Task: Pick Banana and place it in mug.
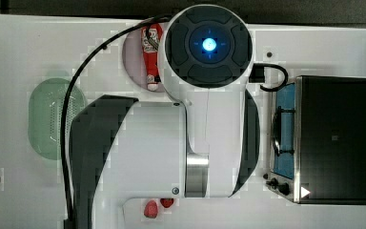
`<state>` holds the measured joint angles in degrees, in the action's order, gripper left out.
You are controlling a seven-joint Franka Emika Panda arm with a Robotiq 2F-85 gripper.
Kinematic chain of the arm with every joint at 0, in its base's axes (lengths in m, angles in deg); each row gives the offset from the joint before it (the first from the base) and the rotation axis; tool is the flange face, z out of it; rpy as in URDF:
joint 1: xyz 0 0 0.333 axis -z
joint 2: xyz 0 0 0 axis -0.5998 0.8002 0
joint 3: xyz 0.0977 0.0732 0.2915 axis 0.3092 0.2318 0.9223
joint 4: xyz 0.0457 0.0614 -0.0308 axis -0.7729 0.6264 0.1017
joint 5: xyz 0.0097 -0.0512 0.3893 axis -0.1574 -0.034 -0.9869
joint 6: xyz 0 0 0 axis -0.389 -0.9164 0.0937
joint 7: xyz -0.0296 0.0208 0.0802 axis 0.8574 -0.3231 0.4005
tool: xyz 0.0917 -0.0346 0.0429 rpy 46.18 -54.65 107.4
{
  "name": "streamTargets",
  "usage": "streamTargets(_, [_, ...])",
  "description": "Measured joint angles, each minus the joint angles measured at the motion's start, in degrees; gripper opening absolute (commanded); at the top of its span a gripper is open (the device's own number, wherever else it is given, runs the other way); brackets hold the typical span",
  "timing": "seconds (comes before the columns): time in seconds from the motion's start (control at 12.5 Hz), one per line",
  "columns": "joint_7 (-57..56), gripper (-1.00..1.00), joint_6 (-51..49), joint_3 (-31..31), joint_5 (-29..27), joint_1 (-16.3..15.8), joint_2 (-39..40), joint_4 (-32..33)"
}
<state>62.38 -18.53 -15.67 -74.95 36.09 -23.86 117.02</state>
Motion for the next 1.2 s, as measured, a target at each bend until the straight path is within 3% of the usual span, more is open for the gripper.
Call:
streamTargets(0.24, [0.6,0.99,-0.6,-1.2,2.5,0.8,-12.4,15.3])
streamTargets(0.4, [1.3,1.00,-0.4,-1.3,2.5,2.3,-17.3,17.4])
streamTargets(0.64, [-2.0,1.00,0.5,-1.2,2.1,2.7,-17.0,15.9])
streamTargets(1.2, [-25.3,1.00,12.1,-1.1,1.0,1.4,0.2,19.4])
